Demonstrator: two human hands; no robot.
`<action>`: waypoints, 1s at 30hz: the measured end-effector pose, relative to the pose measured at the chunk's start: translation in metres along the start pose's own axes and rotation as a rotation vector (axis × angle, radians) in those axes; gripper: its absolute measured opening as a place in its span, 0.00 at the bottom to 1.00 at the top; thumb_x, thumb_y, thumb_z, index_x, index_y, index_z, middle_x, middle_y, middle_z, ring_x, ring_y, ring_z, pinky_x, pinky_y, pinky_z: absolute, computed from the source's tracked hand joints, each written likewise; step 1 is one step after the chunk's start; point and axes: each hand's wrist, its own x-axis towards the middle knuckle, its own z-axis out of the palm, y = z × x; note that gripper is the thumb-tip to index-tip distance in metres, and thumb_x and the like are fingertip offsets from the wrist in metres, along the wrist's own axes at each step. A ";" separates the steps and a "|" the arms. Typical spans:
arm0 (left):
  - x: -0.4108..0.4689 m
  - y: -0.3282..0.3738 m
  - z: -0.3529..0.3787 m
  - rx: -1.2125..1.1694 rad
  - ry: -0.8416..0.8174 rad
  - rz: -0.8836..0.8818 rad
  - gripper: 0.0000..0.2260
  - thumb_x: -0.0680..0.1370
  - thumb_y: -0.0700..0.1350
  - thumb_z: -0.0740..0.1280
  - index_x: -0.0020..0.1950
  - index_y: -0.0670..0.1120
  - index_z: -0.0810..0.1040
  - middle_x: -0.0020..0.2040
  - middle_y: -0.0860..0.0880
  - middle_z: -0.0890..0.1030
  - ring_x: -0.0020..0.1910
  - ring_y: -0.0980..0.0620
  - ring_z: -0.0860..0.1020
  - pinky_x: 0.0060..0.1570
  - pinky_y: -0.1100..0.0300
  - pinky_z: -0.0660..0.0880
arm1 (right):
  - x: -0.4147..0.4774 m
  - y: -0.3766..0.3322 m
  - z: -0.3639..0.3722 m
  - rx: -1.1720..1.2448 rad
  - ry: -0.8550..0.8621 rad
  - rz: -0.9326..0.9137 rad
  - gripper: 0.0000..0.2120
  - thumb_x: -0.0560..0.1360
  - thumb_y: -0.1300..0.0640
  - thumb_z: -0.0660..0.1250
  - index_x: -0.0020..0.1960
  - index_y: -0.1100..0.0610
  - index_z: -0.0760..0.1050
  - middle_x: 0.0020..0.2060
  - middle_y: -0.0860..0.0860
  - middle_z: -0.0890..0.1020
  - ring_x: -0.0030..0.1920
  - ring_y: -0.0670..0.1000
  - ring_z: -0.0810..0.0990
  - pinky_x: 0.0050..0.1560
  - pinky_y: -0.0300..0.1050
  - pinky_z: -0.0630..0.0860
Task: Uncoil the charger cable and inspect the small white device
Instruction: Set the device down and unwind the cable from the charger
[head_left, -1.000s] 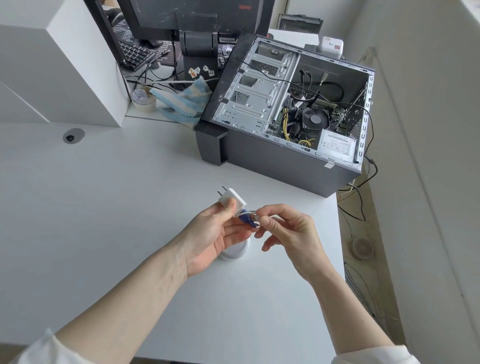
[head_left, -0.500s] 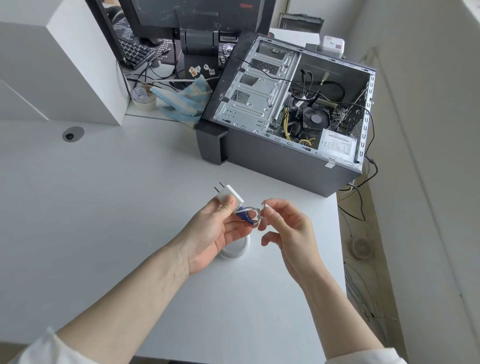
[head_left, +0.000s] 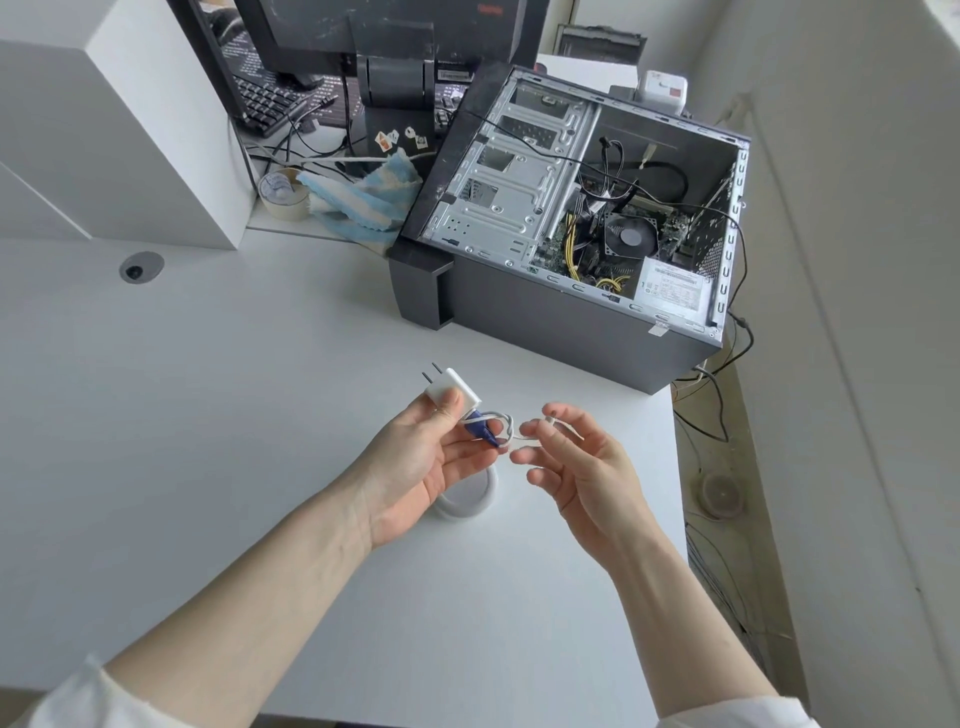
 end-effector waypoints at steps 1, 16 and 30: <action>0.000 0.001 -0.001 -0.004 0.001 0.000 0.13 0.83 0.48 0.59 0.62 0.41 0.72 0.51 0.39 0.84 0.46 0.45 0.85 0.47 0.58 0.82 | 0.000 0.001 0.000 -0.012 0.018 -0.007 0.10 0.73 0.61 0.71 0.53 0.59 0.75 0.43 0.57 0.84 0.35 0.54 0.85 0.32 0.40 0.80; 0.006 -0.003 0.002 -0.061 0.031 0.017 0.12 0.84 0.46 0.59 0.62 0.40 0.72 0.53 0.38 0.83 0.49 0.42 0.84 0.51 0.54 0.82 | 0.000 0.010 0.006 -0.019 0.133 0.128 0.07 0.76 0.56 0.70 0.43 0.59 0.77 0.35 0.52 0.82 0.28 0.46 0.76 0.28 0.35 0.74; 0.009 -0.010 0.009 -0.013 0.067 0.038 0.14 0.84 0.46 0.58 0.64 0.39 0.72 0.57 0.35 0.82 0.49 0.43 0.85 0.57 0.52 0.80 | 0.001 0.014 0.017 -0.176 0.190 0.077 0.11 0.76 0.52 0.72 0.39 0.56 0.81 0.35 0.48 0.81 0.31 0.46 0.72 0.31 0.38 0.69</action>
